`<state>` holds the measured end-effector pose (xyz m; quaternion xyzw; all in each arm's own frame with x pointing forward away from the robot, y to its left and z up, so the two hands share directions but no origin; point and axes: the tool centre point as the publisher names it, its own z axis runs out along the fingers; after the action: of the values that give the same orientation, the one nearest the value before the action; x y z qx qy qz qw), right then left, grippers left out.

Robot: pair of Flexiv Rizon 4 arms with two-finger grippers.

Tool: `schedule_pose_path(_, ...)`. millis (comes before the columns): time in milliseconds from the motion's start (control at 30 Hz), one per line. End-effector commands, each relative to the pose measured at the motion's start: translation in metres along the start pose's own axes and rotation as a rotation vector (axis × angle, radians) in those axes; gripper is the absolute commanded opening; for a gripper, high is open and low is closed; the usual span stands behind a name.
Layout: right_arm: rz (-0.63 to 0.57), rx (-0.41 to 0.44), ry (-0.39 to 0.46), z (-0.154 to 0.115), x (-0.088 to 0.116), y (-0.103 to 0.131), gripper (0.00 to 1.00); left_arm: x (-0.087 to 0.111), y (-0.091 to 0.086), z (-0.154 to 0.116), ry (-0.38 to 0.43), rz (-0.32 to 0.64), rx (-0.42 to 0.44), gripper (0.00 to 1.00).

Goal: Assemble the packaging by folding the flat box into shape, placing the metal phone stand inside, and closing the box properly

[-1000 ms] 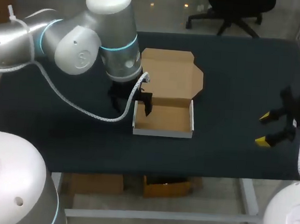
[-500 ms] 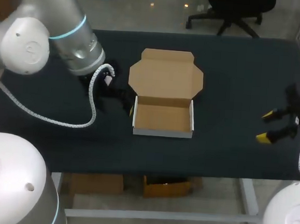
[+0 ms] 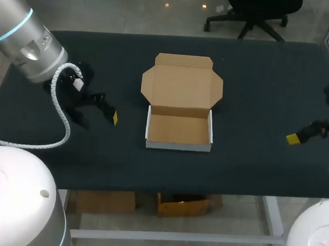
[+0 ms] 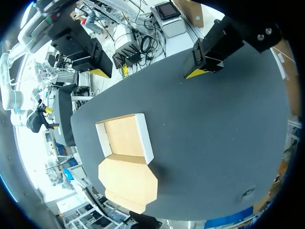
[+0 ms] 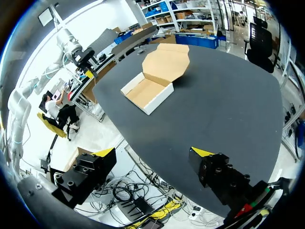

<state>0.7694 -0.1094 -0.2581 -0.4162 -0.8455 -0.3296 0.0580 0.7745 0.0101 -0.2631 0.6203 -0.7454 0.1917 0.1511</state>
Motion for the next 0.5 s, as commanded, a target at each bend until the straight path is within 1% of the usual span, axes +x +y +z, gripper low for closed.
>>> schedule_pose_path(33,0.058,0.026,-0.027,-0.006,0.006,0.004,1.0,0.002,0.024,-0.02,-0.026,-0.034,0.192,1.0)
schedule_pose_path(167,0.101,0.022,-0.041,-0.014,0.007,0.002,1.0,0.002,0.03,-0.029,-0.036,-0.075,0.192,1.0)
schedule_pose_path(300,0.147,0.002,-0.014,-0.021,0.008,-0.001,1.0,0.003,0.035,-0.037,-0.04,-0.101,0.196,1.0)
schedule_pose_path(500,0.186,0.016,-0.002,-0.032,0.008,-0.004,1.0,0.007,0.042,-0.048,-0.051,-0.122,0.197,1.0)
